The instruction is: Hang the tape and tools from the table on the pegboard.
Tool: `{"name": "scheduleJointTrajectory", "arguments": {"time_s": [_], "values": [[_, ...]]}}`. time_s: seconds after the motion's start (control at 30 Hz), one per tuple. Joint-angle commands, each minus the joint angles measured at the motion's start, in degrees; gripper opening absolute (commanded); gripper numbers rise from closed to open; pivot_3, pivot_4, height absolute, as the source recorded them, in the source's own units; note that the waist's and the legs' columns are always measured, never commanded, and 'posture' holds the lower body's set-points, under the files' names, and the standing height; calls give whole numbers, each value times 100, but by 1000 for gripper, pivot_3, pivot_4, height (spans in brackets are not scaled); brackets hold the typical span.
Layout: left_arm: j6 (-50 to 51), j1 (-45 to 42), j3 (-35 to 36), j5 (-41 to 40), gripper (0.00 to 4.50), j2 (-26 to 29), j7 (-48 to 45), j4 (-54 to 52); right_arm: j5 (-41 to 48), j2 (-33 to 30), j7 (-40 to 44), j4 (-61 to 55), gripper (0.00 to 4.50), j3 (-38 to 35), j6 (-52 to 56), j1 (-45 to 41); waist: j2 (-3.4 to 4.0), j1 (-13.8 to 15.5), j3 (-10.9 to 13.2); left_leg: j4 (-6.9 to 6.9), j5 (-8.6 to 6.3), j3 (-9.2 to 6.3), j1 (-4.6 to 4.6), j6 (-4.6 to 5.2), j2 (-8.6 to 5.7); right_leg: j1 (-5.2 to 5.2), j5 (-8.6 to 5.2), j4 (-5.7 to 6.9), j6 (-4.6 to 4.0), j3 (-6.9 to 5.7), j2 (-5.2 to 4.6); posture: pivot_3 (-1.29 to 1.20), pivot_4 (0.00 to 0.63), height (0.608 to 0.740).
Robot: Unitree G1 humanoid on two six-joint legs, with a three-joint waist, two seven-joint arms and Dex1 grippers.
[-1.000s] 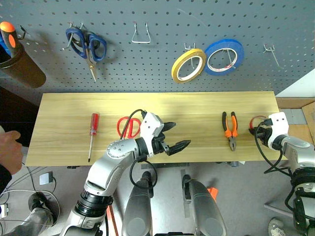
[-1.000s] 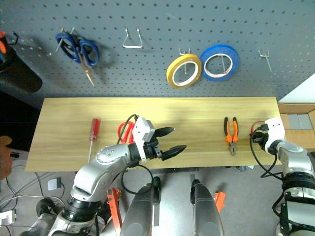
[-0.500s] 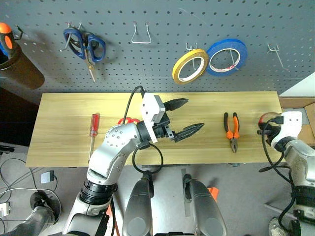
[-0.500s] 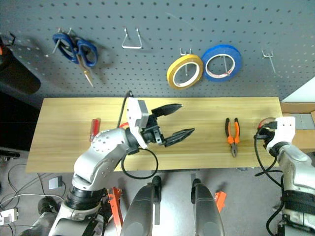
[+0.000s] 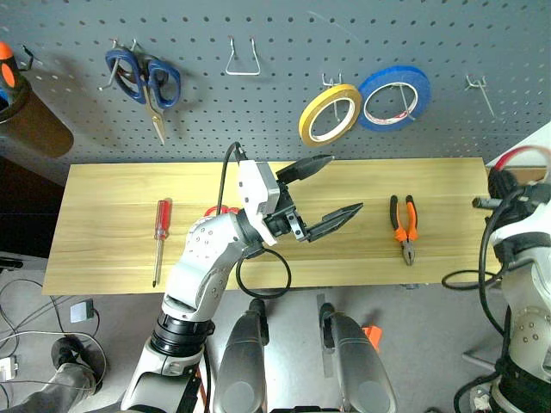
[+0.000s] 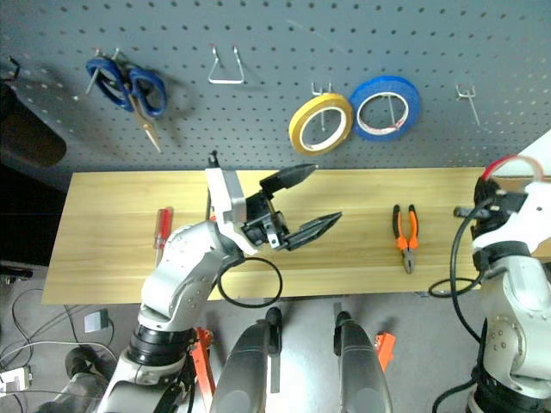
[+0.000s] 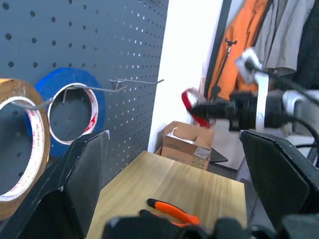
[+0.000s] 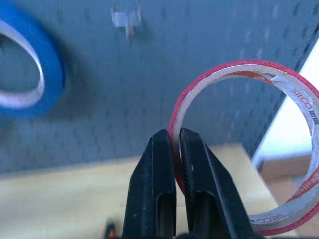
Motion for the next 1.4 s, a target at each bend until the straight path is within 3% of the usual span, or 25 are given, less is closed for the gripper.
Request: {"name": "scheduleJointTrajectory", "arguments": {"time_s": [0.03, 0.3, 0.77, 1.03, 1.4], "values": [[-153, 31, -3, -1, 4500, -36, 22, -169, -54, -141, -68, -247, 42, 85, -281, -370, 2, 0, -2, 0, 1, -2, 0, -1, -1, 1, 0, 3, 0, -5, 0, 27, 476, 740], [-182, 34, 24, 69, 4500, 4, 63, -80, -13, -212, -116, -236, 42, 214, -319, -823, 3, 18, -3, -3, 3, -3, -2, -5, -3, 1, 0, 1, 0, -12, -4, 30, 472, 740], [-215, 24, 48, 157, 4500, 55, 160, 11, 800, 32, -220, -144, 42, 9, -108, -751, 3, 18, -3, 3, 3, -3, -2, -5, -3, 2, 1, 8, -1, -13, -7, 26, 469, 740], [-218, 3, 9, 217, 4500, 5, 258, 29, 1084, 70, 322, 901, 42, 233, -454, -1052, 3, -2, -3, 17, 3, -3, -1, -5, -2, 1, 1, 28, -2, -12, -6, 37, 468, 740], [-292, -96, 44, 334, 4500, -17, 291, 203, 682, -258, 977, 2329, 42, 625, -1136, -1604, 3, -21, -3, 37, 5, -4, 1, -5, -3, -2, 1, 59, -2, -10, -5, 33, 468, 740]]}}
